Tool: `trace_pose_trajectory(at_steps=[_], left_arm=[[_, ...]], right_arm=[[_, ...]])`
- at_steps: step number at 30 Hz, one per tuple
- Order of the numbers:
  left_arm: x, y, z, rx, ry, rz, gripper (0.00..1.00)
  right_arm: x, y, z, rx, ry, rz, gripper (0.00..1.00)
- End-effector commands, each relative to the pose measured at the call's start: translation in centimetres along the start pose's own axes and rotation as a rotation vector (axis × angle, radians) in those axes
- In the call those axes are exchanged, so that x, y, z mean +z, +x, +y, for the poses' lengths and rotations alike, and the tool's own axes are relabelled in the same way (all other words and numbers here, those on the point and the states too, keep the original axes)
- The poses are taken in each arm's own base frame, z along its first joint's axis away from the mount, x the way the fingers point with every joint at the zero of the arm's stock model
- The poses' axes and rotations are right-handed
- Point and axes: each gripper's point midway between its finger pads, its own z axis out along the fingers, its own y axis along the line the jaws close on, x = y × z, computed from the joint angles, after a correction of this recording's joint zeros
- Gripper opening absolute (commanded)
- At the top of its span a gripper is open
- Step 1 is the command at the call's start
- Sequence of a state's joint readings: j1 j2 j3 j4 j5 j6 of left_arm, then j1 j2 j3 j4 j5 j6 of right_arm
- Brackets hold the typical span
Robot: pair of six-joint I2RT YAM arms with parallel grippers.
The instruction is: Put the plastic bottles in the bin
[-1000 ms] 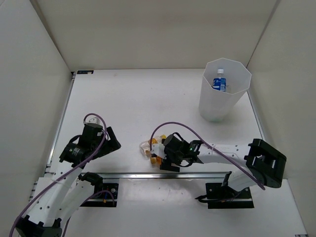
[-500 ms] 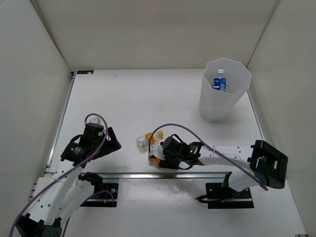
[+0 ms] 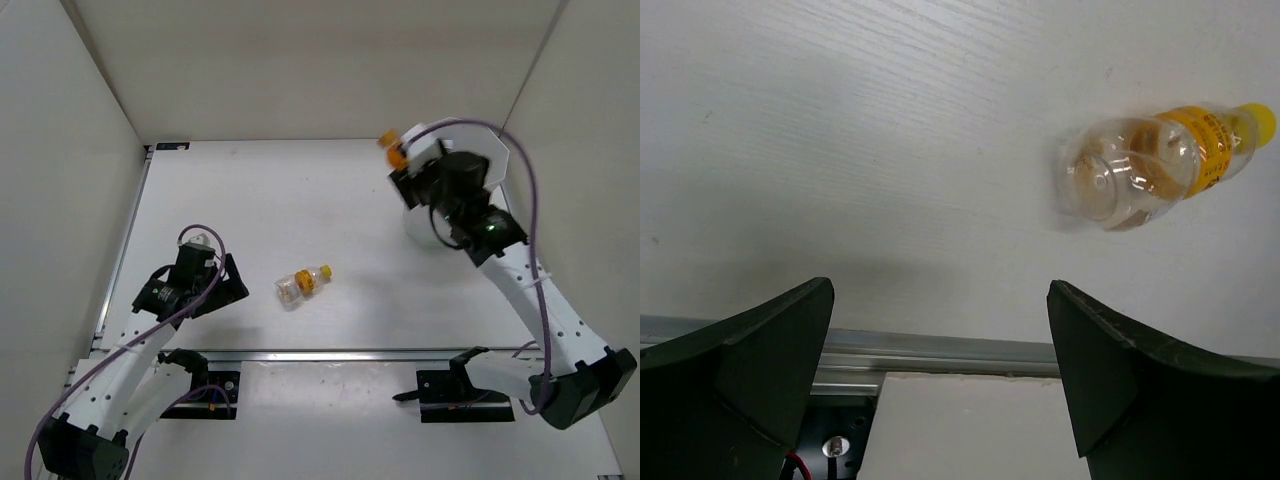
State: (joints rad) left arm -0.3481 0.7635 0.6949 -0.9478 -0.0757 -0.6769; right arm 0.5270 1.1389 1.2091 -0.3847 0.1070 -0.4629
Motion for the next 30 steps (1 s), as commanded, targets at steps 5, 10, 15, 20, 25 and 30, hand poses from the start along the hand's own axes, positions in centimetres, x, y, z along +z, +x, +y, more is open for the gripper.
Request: trace_pose_trajectory(at_steps=[5, 10, 15, 20, 25, 30], left_arm=[[0.1, -2.5, -1.0, -0.007, 0.022, -0.049, 0.98], [-0.2, -3.4, -0.8, 0.003, 0.002, -0.068, 0.99], [-0.1, -3.1, -0.7, 0.006, 0.002, -0.049, 0.99], [-0.7, -2.6, -0.6, 0.022, 0.024, -0.052, 0.99], [-1.2, -1.6, -0.7, 0.005, 0.060, -0.041, 0.99], [-1.6, -1.4, -0.4, -0.014, 0.046, -0.045, 0.99]], right_arm=[[-0.8, 1.3, -14.8, 0.314, 0.268, 0.001, 0.39], [-0.2, 3.0, -17.0, 0.337, 0.270, 0.037, 0.79], [0.1, 1.0, -15.9, 0.292, 0.280, 0.027, 0.99], [-0.4, -2.9, -8.7, 0.047, -0.033, -0.071, 0.99], [-0.9, -3.5, 9.0, -0.229, -0.580, -0.170, 0.99], [0.7, -2.4, 20.0, -0.337, -0.947, -0.218, 0.99]])
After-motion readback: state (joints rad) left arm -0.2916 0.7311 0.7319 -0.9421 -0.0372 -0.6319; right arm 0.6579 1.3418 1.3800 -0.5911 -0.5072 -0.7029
